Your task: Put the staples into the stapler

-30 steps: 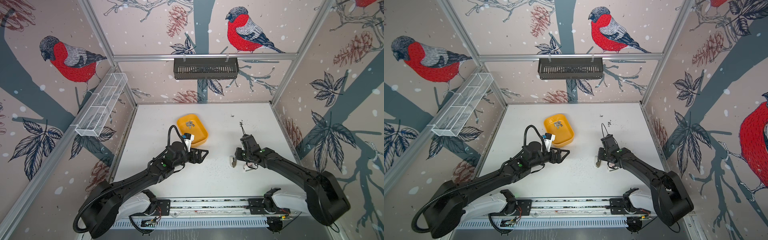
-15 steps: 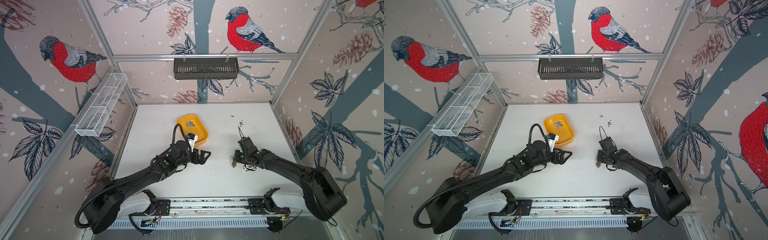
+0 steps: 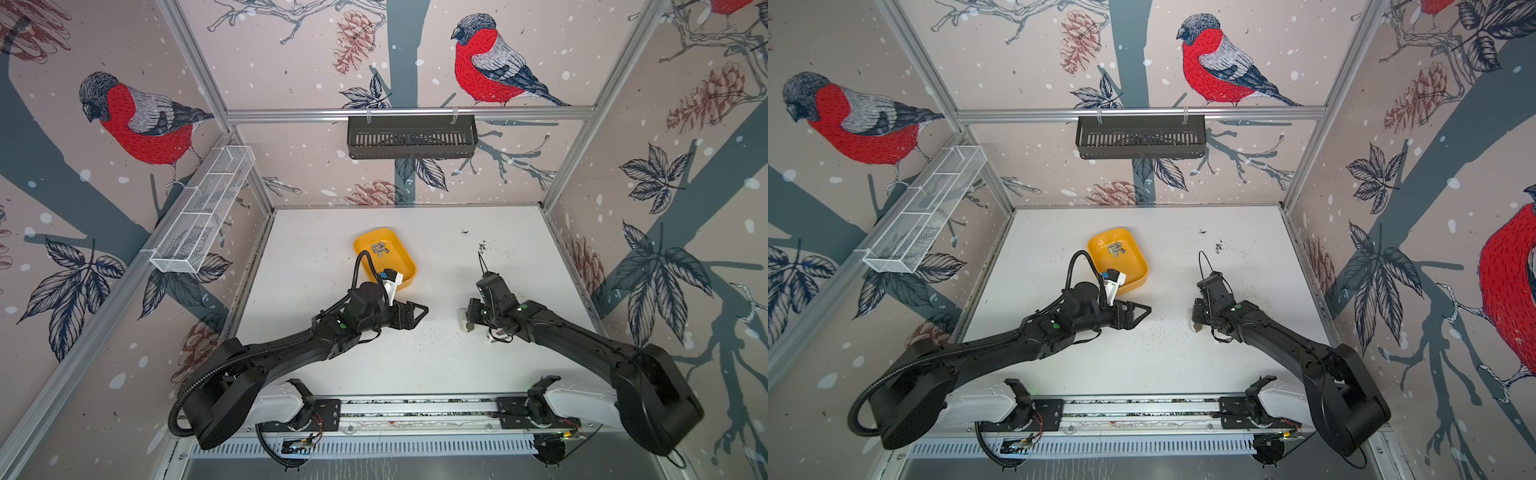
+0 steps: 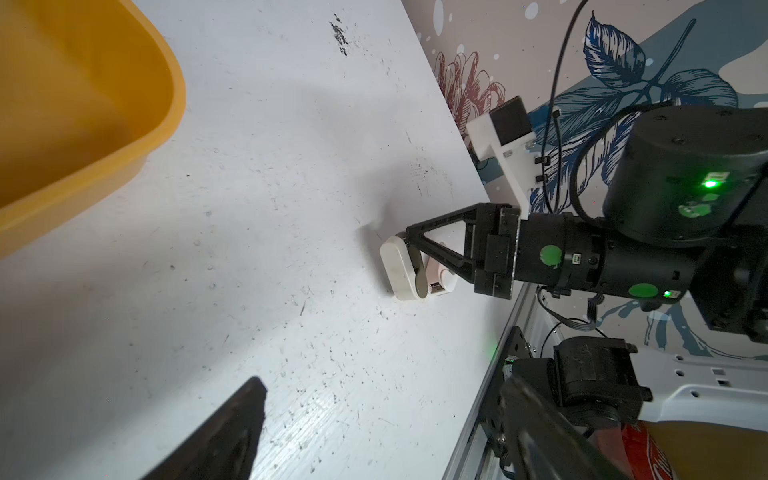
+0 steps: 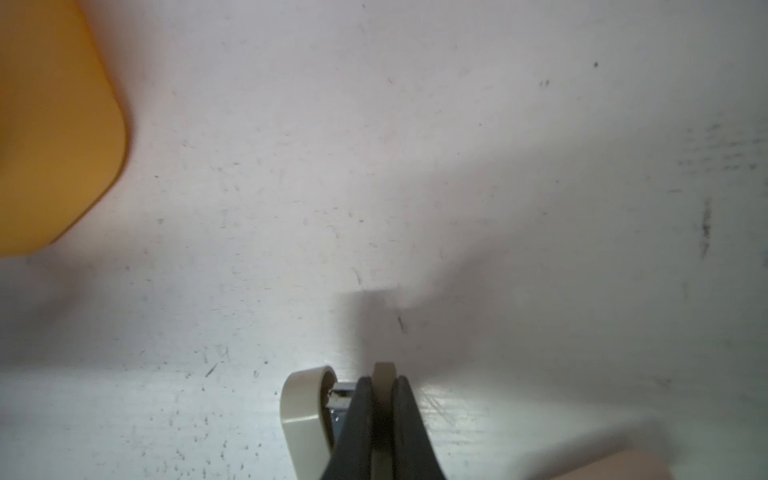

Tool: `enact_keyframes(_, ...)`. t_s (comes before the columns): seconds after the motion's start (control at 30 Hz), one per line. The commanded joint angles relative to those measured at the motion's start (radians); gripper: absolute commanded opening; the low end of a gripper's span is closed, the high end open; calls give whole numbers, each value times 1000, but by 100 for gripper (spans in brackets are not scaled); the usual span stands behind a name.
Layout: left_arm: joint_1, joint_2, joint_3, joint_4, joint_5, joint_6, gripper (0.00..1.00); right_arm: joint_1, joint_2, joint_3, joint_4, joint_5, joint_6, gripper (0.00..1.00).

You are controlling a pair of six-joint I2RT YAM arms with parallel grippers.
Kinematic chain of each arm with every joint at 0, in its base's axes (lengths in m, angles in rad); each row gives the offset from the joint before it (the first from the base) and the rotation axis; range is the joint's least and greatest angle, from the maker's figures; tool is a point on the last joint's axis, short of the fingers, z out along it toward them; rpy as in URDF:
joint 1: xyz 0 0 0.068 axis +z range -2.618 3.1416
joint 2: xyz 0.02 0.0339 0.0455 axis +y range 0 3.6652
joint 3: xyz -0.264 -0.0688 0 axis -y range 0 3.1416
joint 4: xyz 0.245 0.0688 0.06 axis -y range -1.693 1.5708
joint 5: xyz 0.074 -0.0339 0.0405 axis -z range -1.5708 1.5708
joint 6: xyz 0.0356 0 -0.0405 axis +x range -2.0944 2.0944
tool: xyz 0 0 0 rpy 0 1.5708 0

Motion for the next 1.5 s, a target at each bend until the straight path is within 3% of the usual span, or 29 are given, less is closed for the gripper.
enact_keyframes(0.0, -4, 21, -3, 144, 66, -70, 87, 12, -48, 10, 43, 22, 28, 8)
enact_keyframes(0.33, -10, 116, 78, 217, 126, -108, 83, 75, -177, 99, 95, -27, 61, 8)
enact_keyframes(0.73, -9, 195, 157, 241, 150, -121, 73, 187, -163, 163, 122, -15, 67, 8)
enact_keyframes(1.03, -10, 202, 169, 252, 141, -126, 50, 227, -137, 174, 115, 29, 72, 8)
enact_keyframes(1.47, -10, 201, 172, 240, 131, -117, 29, 250, -125, 168, 114, 60, 78, 8)
